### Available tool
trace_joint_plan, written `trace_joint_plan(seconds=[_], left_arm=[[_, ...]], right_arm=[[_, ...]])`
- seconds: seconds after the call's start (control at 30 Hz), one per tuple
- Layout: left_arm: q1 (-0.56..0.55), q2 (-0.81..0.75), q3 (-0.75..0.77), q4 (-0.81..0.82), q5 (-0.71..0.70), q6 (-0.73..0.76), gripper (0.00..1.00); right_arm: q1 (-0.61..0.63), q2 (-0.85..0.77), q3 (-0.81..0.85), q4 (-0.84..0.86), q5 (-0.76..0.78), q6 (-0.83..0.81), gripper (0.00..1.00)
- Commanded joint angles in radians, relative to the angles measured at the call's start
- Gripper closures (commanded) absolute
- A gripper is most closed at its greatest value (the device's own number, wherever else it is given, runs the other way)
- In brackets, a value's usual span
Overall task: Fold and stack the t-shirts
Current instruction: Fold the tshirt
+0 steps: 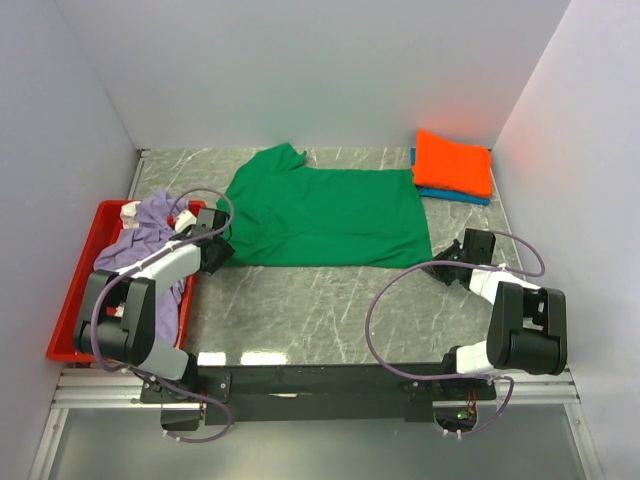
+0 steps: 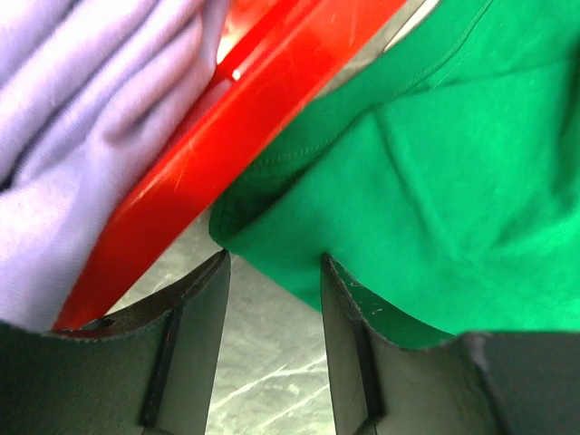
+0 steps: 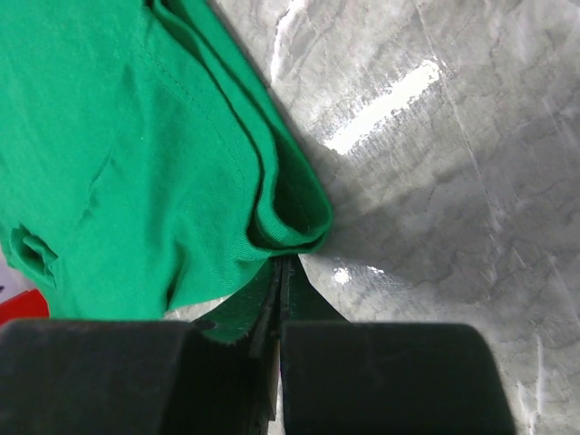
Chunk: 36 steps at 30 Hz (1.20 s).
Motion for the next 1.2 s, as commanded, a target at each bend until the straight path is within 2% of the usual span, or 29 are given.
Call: trace_joint_plan(seconds=[0.0, 0.1, 0.3, 0.4, 0.5, 0.53, 0.8, 0.9, 0.93, 1.0, 1.17], left_arm=[[-0.003, -0.002, 0.035, 0.041, -0.056, -0.013, 0.50], [-0.003, 0.021, 0.041, 0.047, -0.053, -0.011, 0.52], [-0.005, 0.051, 0.038, 0.060, -0.056, -0.021, 0.66], [-0.005, 0.049, 0.041, 0.049, -0.069, -0.019, 0.79], [-0.003, 0.034, 0.048, 0.026, -0.083, -0.024, 0.98], [-0.003, 0.028, 0.051, 0.017, -0.086, -0.027, 0.99], [-0.005, -0.017, 0.047, -0.008, -0.082, -0.031, 0.99], [-0.003, -0.012, 0.047, -0.005, -0.071, -0.028, 0.99], [-0.003, -0.012, 0.047, -0.003, -0.070, -0.028, 0.99], [-0.003, -0.018, 0.047, 0.000, -0.066, -0.027, 0.99], [-0.003, -0.015, 0.045, 0.005, -0.063, -0.021, 0.99]], right_arm=[[-0.004, -0.013, 0.036, -0.004, 0.025, -0.017, 1.00], [-0.005, -0.015, 0.039, -0.005, 0.028, -0.021, 1.00], [-0.015, -0.024, 0.039, -0.033, 0.035, -0.031, 1.00], [-0.021, -0.032, 0.041, -0.043, 0.042, -0.038, 1.00], [-0.031, -0.038, 0.044, -0.057, 0.048, -0.046, 1.00], [-0.041, -0.041, 0.041, -0.059, 0.050, -0.049, 1.00], [-0.073, -0.075, 0.019, -0.070, 0.039, -0.064, 1.00], [-0.073, -0.096, 0.007, -0.070, 0.035, -0.066, 0.86], [-0.073, -0.102, 0.000, -0.068, 0.038, -0.067, 0.75], [-0.073, -0.109, -0.004, -0.068, 0.039, -0.067, 0.67], [-0.071, -0.083, -0.011, -0.034, 0.022, -0.054, 0.67]])
